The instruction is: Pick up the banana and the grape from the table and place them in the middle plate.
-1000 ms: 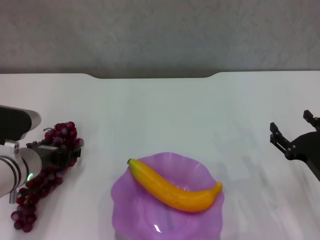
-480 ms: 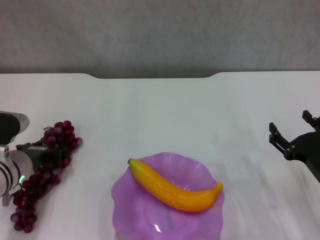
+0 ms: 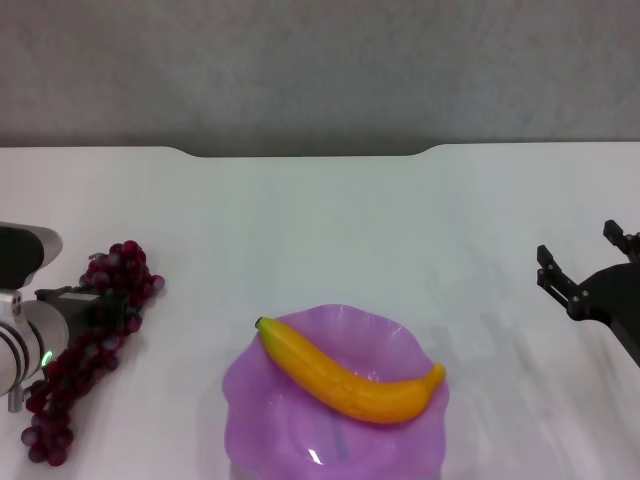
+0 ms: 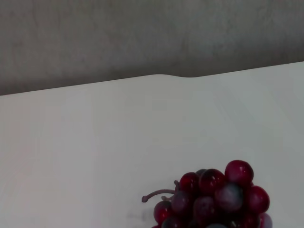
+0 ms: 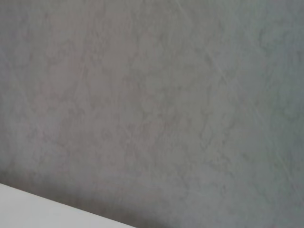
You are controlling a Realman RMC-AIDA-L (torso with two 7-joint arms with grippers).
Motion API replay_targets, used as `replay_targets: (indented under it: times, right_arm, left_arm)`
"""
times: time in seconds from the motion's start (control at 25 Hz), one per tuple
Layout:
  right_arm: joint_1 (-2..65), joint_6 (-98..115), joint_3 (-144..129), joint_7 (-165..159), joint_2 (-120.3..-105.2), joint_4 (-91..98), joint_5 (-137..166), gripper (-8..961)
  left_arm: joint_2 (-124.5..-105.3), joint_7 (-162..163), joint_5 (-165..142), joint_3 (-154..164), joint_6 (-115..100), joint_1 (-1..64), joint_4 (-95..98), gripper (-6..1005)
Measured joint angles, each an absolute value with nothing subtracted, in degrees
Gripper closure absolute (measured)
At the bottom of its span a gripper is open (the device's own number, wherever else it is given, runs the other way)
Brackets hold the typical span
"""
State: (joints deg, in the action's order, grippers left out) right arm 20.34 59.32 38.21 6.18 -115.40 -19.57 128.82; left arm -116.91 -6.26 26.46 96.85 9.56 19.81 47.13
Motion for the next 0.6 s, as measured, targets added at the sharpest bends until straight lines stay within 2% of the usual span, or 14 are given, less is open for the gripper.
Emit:
replay_targets:
  times: [0.6]
  right_arm:
    - [20.3, 59.5, 38.0, 6.2, -115.4, -19.6, 129.1, 59]
  left_arm:
    - [-116.89, -6.3, 26.5, 97.6, 8.7, 19.5, 47.6, 652]
